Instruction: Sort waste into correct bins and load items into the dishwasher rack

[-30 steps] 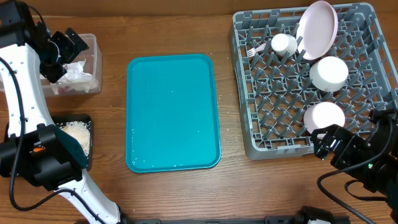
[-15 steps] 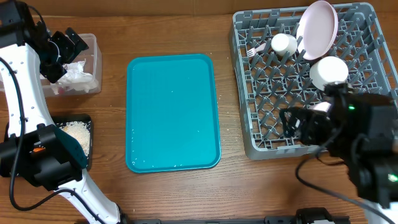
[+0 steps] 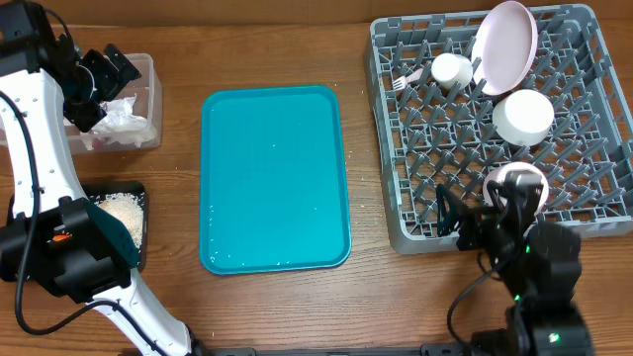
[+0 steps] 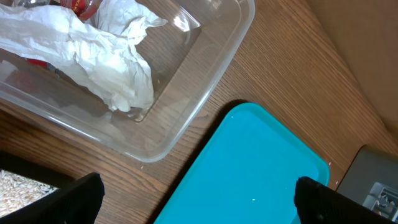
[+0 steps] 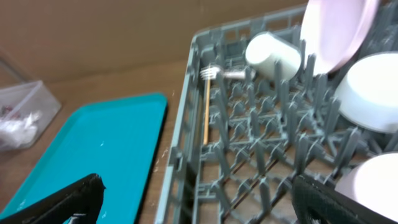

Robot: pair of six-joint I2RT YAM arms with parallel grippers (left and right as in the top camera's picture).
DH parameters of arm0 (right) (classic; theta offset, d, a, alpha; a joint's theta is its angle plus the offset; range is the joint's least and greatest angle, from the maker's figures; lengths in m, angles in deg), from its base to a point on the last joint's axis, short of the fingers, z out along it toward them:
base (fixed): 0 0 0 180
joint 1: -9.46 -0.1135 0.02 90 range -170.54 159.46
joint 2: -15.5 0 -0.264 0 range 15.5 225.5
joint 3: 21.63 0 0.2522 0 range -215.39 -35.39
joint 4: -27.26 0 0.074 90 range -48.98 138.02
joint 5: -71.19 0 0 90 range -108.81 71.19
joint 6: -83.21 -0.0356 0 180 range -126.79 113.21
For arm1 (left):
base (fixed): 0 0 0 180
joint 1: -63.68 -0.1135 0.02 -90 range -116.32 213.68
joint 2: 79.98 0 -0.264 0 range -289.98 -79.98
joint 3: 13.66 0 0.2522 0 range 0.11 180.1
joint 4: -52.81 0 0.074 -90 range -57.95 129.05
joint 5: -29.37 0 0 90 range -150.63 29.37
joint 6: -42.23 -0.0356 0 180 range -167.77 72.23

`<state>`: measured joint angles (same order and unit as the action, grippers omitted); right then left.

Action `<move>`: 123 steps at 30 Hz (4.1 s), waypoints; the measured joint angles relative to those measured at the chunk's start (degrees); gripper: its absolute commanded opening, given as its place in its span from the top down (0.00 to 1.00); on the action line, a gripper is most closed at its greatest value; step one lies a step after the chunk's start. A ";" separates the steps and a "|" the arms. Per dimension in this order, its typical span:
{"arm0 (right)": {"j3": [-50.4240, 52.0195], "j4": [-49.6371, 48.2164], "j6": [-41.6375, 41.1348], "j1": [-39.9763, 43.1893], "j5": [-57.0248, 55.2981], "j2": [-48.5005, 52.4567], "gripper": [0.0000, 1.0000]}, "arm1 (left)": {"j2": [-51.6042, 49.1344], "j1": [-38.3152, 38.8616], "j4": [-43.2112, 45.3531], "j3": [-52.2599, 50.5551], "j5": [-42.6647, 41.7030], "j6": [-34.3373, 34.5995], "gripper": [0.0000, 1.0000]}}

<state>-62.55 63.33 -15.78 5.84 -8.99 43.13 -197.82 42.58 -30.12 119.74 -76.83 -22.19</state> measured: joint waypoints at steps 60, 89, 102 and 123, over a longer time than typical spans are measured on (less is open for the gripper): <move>26.10 -17.66 1.53 8.46 -4.33 -26.91 0.00 | 0.00 0.00 0.00 0.00 0.00 0.00 0.00; 26.10 -17.64 1.55 8.46 -4.33 -26.91 0.00 | 0.00 0.02 0.00 0.00 0.00 0.02 0.00; 26.10 -17.62 1.55 8.46 -4.33 -26.91 0.00 | 11.06 11.28 0.48 -3.39 0.37 0.00 0.00; 26.10 -17.62 1.55 8.46 -4.33 -26.91 0.00 | 62.53 14.97 35.58 -69.44 5.84 -13.49 0.00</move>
<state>-36.45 45.71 -14.23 14.30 -13.32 16.23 -135.29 57.55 5.47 50.30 -71.00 -35.68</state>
